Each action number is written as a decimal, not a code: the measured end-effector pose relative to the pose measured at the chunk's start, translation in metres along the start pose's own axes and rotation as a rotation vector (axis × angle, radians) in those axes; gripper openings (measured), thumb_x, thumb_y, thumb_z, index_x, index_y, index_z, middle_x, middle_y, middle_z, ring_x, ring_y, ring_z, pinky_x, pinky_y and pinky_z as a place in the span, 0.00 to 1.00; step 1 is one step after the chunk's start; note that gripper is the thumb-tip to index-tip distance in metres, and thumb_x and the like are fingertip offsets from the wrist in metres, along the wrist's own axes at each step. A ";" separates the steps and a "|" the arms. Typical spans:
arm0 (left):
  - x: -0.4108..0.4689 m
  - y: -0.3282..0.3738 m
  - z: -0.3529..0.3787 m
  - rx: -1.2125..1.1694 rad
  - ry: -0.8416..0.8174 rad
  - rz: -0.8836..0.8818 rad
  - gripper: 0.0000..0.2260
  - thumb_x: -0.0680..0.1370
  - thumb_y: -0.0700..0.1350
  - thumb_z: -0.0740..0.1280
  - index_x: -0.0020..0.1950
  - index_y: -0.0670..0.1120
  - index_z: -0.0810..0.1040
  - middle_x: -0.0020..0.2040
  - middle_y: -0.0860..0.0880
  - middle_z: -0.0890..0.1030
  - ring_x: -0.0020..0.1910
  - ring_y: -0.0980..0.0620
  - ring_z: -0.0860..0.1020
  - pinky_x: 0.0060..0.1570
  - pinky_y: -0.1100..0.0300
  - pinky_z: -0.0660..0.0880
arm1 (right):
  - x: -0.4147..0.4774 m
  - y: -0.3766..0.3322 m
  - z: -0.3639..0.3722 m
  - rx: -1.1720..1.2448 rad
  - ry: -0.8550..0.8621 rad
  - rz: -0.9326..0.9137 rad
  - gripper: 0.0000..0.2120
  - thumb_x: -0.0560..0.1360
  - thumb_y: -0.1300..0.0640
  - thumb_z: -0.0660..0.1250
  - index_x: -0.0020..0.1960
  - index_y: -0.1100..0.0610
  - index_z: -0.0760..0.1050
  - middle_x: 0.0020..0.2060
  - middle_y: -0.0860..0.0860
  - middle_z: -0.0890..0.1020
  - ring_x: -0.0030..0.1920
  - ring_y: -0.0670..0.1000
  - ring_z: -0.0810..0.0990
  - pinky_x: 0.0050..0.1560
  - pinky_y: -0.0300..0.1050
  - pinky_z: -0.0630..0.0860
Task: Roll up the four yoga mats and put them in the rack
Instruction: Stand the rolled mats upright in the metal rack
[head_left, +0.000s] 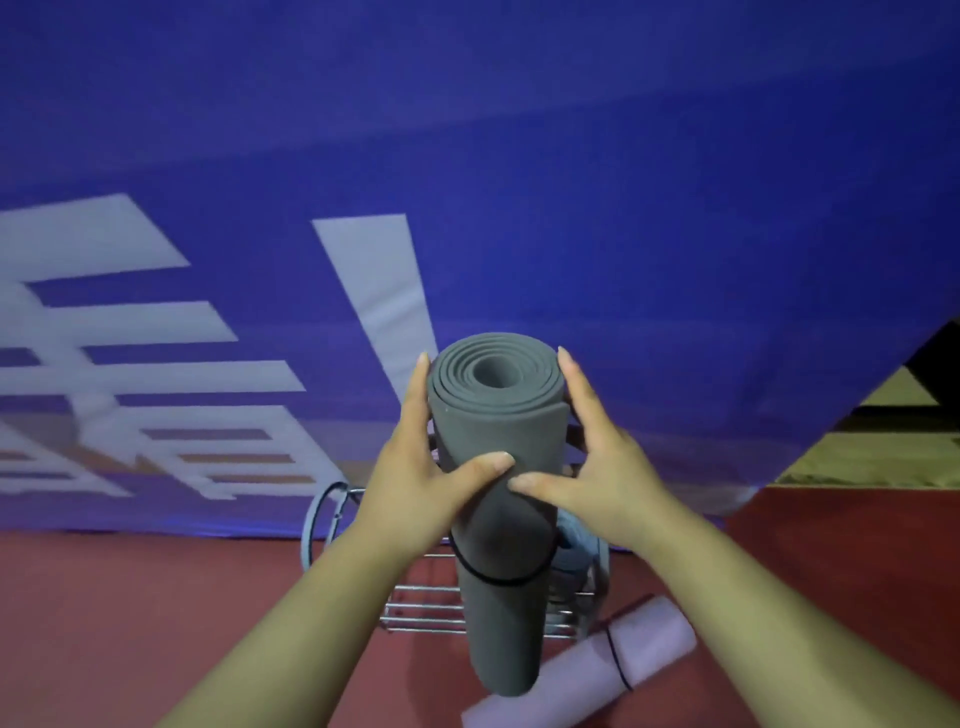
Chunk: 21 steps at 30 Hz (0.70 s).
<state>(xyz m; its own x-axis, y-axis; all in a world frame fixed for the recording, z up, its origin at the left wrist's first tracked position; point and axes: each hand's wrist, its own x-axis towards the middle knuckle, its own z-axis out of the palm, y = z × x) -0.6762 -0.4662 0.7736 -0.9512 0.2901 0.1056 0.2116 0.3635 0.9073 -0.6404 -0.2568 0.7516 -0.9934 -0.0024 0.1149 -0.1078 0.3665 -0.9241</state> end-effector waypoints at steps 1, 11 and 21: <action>-0.001 0.005 -0.010 0.014 0.021 0.002 0.52 0.65 0.64 0.76 0.79 0.71 0.45 0.68 0.74 0.71 0.66 0.69 0.73 0.68 0.52 0.74 | 0.006 -0.008 0.005 0.017 -0.008 -0.021 0.58 0.65 0.49 0.83 0.75 0.22 0.45 0.68 0.24 0.67 0.71 0.35 0.69 0.68 0.53 0.75; 0.010 0.035 -0.097 0.154 0.138 0.155 0.51 0.67 0.65 0.76 0.80 0.68 0.45 0.75 0.68 0.67 0.74 0.64 0.67 0.72 0.48 0.70 | 0.056 -0.062 0.055 0.171 0.042 -0.201 0.55 0.63 0.52 0.84 0.72 0.21 0.51 0.70 0.31 0.69 0.70 0.38 0.72 0.61 0.48 0.80; 0.055 -0.056 -0.175 0.090 0.039 0.149 0.50 0.69 0.58 0.79 0.81 0.65 0.48 0.75 0.67 0.66 0.73 0.64 0.67 0.72 0.50 0.70 | 0.109 -0.057 0.148 0.007 0.083 -0.103 0.57 0.62 0.48 0.84 0.75 0.24 0.48 0.72 0.39 0.71 0.66 0.42 0.78 0.60 0.51 0.81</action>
<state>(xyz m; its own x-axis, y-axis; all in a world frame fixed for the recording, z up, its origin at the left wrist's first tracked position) -0.7796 -0.6261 0.7996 -0.9153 0.3131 0.2532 0.3685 0.3976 0.8403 -0.7488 -0.4156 0.7625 -0.9703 0.0370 0.2389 -0.2098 0.3622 -0.9082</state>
